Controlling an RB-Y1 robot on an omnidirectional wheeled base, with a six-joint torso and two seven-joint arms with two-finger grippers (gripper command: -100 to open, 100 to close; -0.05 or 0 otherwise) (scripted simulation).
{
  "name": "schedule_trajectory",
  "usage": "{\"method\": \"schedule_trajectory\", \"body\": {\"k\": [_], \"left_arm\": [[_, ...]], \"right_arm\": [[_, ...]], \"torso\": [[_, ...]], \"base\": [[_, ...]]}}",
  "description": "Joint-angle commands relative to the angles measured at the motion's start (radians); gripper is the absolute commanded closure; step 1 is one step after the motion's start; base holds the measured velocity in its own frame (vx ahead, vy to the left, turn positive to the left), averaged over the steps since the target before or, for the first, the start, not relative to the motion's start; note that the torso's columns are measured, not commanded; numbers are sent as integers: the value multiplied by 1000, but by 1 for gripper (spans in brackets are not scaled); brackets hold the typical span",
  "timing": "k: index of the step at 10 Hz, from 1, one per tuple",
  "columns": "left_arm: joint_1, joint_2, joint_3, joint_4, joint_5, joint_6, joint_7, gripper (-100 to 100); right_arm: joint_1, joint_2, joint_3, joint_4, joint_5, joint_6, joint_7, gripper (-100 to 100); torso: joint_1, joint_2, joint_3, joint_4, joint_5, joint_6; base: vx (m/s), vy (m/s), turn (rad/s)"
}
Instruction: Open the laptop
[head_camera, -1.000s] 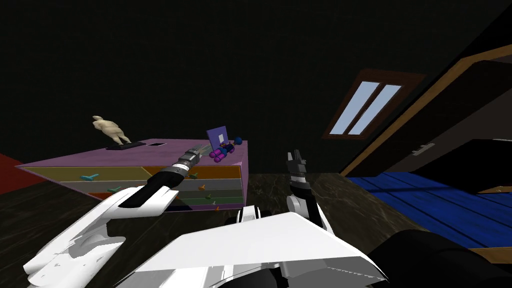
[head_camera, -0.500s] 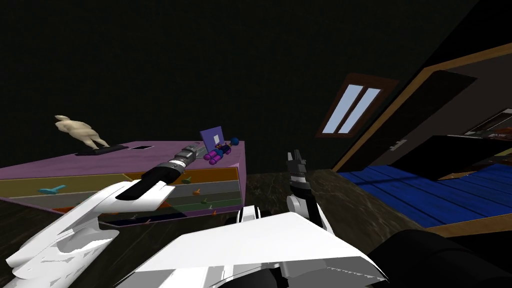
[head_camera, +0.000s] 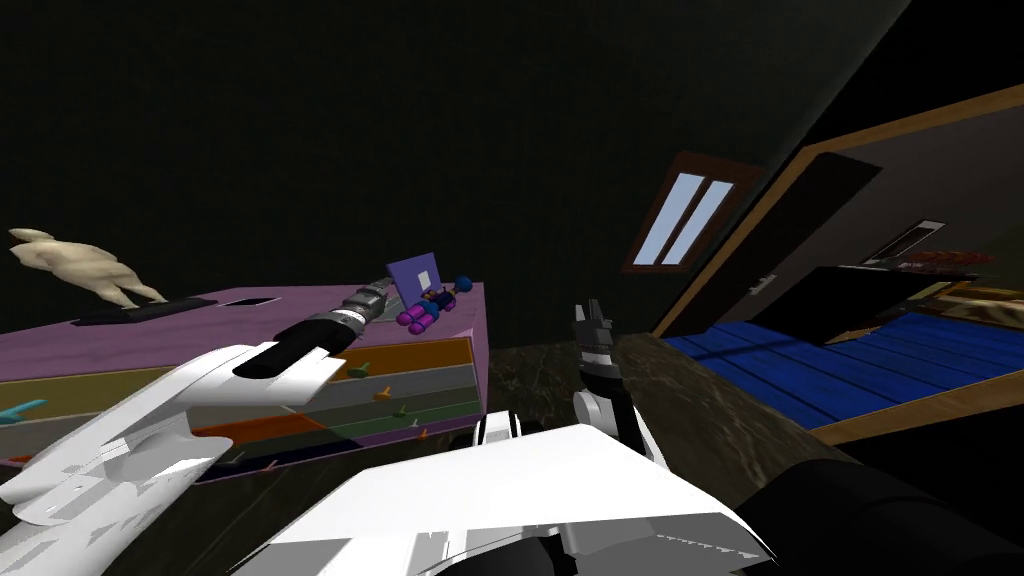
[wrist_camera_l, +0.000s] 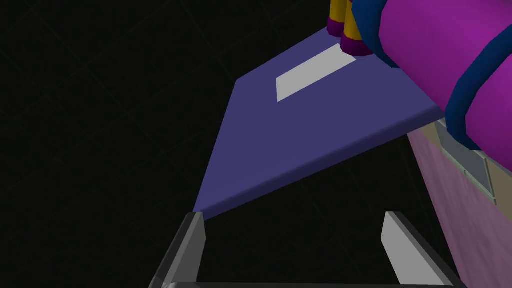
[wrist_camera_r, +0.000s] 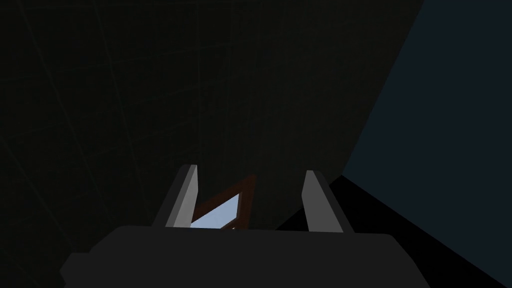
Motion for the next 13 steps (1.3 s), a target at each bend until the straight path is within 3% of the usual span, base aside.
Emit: {"method": "schedule_trajectory", "body": {"k": [1, 6, 9, 12, 13], "left_arm": [[-12, 48, 24, -2, 14, 68, 16, -100], [-69, 148, 57, -2, 31, 209, 47, -100], [-90, 184, 69, -6, 37, 262, 59, -100], [-92, 188, 70, -12, 43, 266, 59, -100], [-93, 189, 71, -13, 44, 270, 60, 100]], "right_arm": [[0, 0, 0, 0, 0, 0, 0, 0], [0, 0, 0, 0, 0, 0, 0, 0], [0, 0, 0, 0, 0, 0, 0, 0], [0, 0, 0, 0, 0, 0, 0, 0], [0, 0, 0, 0, 0, 0, 0, 0]], "torso": [[0, 0, 0, 0, 0, -1], [0, 0, 0, 0, 0, -1], [0, 1, 0, 0, 0, -1], [2, -4, -2, -1, 0, 0], [1, -1, -1, -1, 1, 0]], "base": [[17, 11, -85], [18, 11, -126], [13, 10, -76], [53, 27, -19], [10, 6, -3]]}}
